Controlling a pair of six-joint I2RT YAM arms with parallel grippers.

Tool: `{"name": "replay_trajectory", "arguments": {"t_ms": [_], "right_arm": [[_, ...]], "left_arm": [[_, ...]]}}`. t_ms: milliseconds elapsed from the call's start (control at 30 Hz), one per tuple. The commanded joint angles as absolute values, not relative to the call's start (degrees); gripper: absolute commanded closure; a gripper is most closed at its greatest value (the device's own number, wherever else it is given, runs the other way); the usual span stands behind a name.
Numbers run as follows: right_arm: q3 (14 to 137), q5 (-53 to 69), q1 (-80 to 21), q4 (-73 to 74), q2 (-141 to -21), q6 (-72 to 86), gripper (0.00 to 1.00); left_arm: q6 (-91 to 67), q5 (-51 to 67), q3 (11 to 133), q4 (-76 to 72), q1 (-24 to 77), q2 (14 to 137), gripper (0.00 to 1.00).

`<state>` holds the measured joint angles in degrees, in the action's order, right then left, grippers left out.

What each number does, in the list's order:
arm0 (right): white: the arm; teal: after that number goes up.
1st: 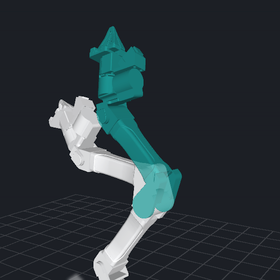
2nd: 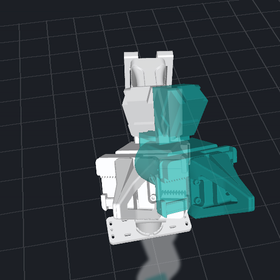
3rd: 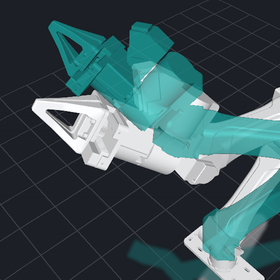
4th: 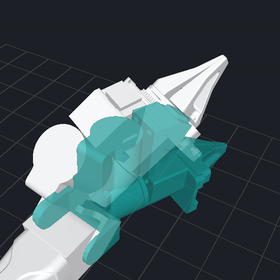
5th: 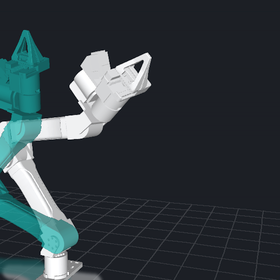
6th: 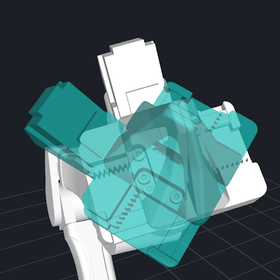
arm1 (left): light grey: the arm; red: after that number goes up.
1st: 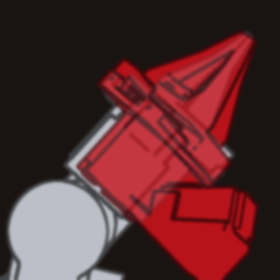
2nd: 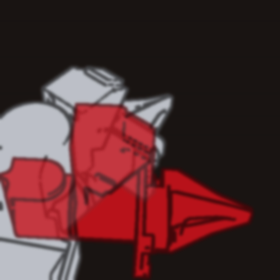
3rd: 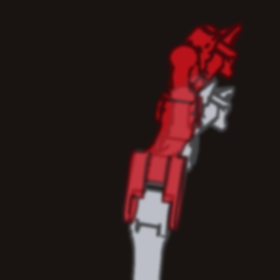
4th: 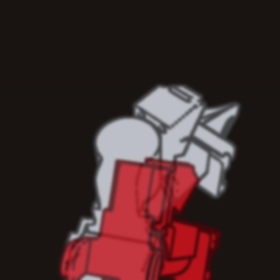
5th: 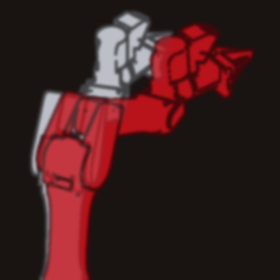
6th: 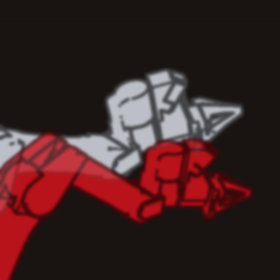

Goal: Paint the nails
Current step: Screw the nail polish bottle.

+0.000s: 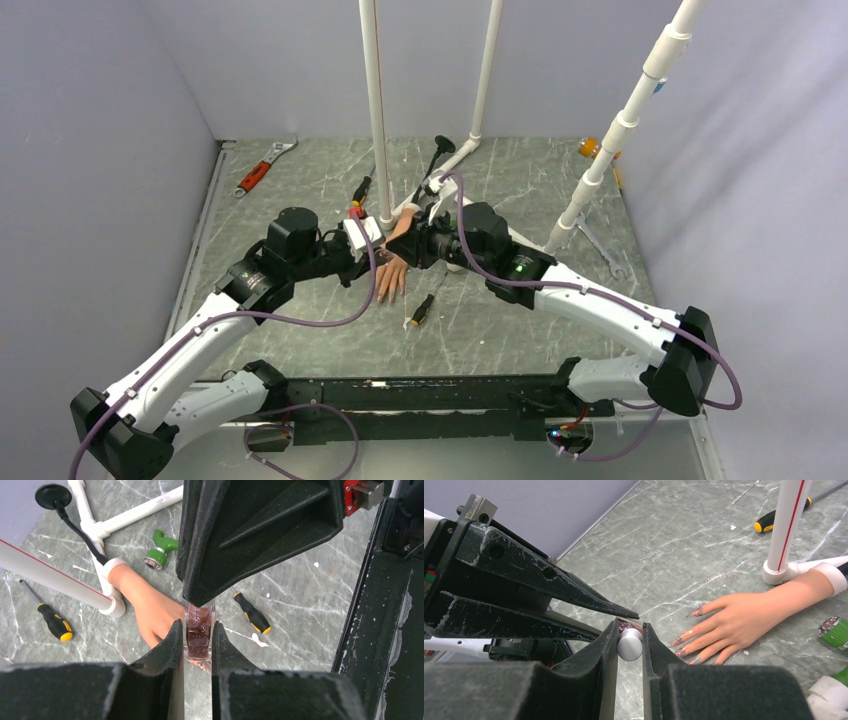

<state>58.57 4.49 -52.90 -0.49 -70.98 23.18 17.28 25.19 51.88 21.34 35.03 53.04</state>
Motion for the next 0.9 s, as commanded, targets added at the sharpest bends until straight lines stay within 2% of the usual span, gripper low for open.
{"name": "replay_trajectory", "arguments": {"t_ms": [0,467,867], "right_arm": [[61.1,7.8,-52.6,0.3,-72.8,22.6,1.00],[60.9,7.7,-52.6,-2.4,-74.4,25.5,1.00],[66.1,-3.5,-53.1,8.9,-76.1,34.9,1.00]], "left_arm": [[17.8,26.2,53.4,18.3,35.2,51.4,1.00],[17.4,26.1,53.2,17.8,35.2,51.0,1.00],[16.0,15.8,52.0,15.5,35.2,48.9,1.00]]}}
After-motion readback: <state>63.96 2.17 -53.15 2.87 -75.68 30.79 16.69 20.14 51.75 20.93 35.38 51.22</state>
